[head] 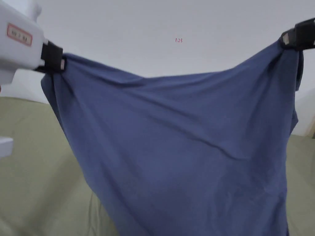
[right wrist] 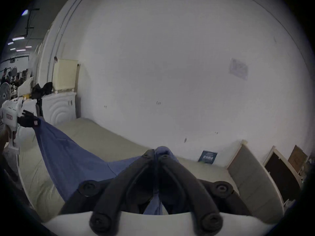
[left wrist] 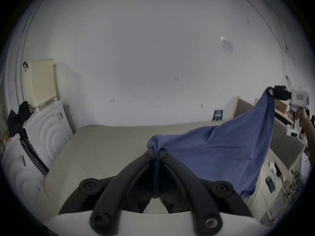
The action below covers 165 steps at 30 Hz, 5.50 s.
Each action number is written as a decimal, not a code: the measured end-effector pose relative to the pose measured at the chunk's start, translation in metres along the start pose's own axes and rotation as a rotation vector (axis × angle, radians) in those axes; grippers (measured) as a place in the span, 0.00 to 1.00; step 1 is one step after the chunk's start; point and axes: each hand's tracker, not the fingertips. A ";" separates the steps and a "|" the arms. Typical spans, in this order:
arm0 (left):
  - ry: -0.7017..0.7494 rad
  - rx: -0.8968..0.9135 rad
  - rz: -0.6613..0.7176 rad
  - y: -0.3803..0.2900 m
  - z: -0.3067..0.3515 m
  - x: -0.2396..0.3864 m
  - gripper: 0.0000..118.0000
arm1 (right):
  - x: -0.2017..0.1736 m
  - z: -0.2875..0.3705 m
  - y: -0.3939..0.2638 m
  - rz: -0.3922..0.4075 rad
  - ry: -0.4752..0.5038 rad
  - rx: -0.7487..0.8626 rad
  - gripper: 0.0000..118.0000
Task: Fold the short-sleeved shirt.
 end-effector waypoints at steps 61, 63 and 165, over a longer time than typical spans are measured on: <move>-0.154 -0.323 -0.023 -0.286 0.092 -0.025 0.02 | -0.080 0.203 -0.303 -0.317 0.013 -0.222 0.04; -0.178 -0.350 -0.006 -0.305 0.097 -0.026 0.02 | -0.087 0.215 -0.325 -0.349 0.011 -0.263 0.04; 0.046 -0.556 -0.081 -0.324 0.020 0.002 0.07 | -0.097 0.104 -0.359 -0.202 -0.174 -0.606 0.05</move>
